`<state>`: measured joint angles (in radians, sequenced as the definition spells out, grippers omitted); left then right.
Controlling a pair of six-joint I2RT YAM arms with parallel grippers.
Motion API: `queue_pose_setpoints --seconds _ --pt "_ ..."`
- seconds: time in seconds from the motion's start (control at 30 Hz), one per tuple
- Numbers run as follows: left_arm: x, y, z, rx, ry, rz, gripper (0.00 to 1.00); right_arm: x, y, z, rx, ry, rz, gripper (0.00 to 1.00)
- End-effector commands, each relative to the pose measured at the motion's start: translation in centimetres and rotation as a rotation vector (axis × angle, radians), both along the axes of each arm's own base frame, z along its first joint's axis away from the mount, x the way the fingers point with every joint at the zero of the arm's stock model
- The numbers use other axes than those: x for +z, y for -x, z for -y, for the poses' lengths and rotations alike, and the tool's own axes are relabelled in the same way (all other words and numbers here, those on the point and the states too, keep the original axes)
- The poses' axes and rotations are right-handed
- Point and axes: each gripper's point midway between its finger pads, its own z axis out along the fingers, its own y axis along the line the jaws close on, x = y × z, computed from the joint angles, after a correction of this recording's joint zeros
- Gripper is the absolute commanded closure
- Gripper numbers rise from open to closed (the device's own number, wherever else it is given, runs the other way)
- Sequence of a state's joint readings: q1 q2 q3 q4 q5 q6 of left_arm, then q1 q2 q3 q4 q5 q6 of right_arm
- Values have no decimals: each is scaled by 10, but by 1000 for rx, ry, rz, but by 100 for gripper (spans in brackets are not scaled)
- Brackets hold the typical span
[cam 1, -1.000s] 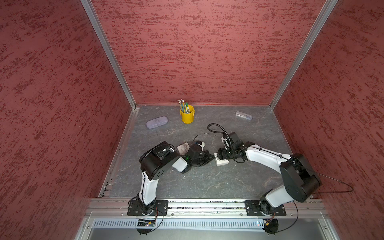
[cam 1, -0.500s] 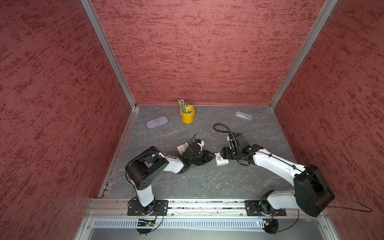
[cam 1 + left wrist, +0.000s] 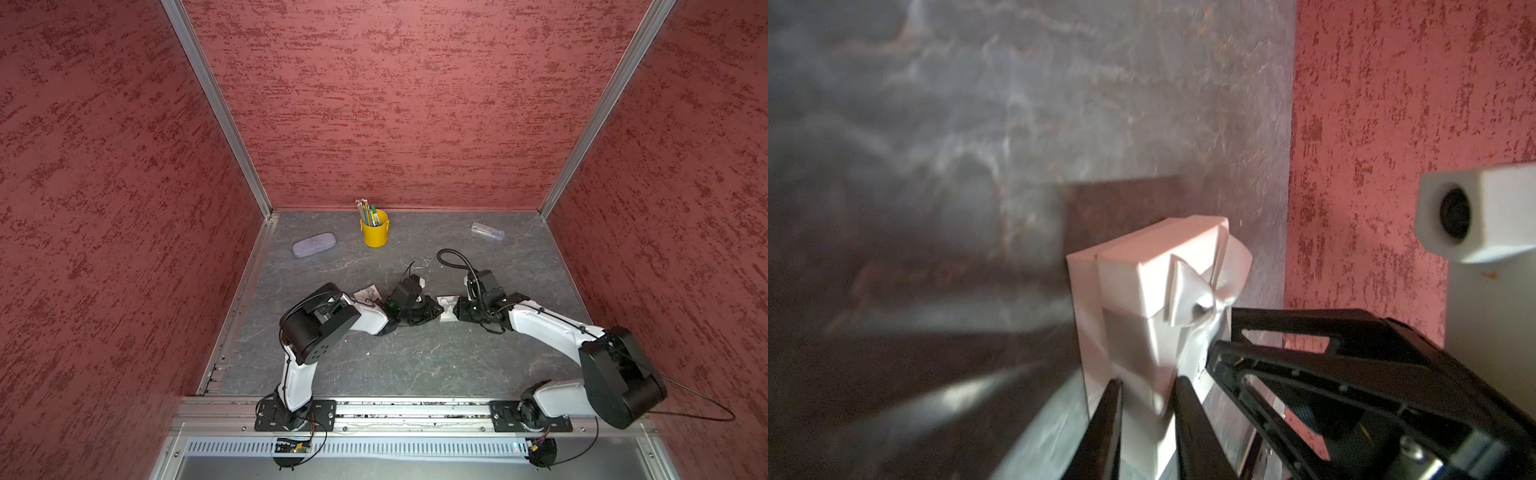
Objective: Take the necklace out of the lift-off lid jewelry box
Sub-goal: Move the jewelry box to the center of the board.
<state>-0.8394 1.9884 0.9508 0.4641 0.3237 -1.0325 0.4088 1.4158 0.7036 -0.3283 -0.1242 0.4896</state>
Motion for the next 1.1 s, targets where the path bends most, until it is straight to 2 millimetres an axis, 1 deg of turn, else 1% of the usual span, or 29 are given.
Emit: queue_pose_setpoints --seconds 0.0,0.13,0.2,0.27,0.33,0.4,0.5,0.57,0.63,0.7,0.8,0.9,0.97,1.0,1.03,1.07 --pt "3 -12 27 -61 5 32 77 -3 -24 11 -6 20 27 65" --pt "4 -43 50 -71 -18 91 76 4 -63 45 -87 51 69 64" --pt "4 -59 58 -73 -36 114 74 9 -79 59 -116 53 88 63" --pt "3 -72 62 -74 -48 126 70 16 -92 70 -137 60 103 59" --pt "8 -81 61 -72 -52 136 67 27 -100 77 -152 63 124 53" --pt "20 -87 57 -68 -50 159 63 41 -105 83 -166 76 149 42" --pt "43 -91 44 -66 -52 196 60 61 -108 87 -174 92 177 36" --pt "58 -91 33 -63 -53 218 59 72 -107 87 -177 89 194 35" --pt "70 -90 16 -53 -62 232 58 83 -104 85 -180 66 209 35" --pt "82 -88 -5 -37 -81 246 57 91 -100 79 -181 28 219 35" --pt "95 -83 -52 18 -147 257 56 104 -93 62 -149 -7 246 35" --pt "99 -75 -110 108 -211 224 52 107 -85 30 -79 -18 250 34" --pt "99 -64 -152 177 -247 197 51 108 -79 -2 -15 -47 250 33" --pt "96 -58 -171 206 -264 179 50 108 -77 -17 12 -60 250 33" --pt "93 -50 -190 237 -278 161 49 110 -74 -35 46 -78 255 32" --pt "89 -43 -211 275 -291 132 47 102 -72 -55 78 -85 235 31"
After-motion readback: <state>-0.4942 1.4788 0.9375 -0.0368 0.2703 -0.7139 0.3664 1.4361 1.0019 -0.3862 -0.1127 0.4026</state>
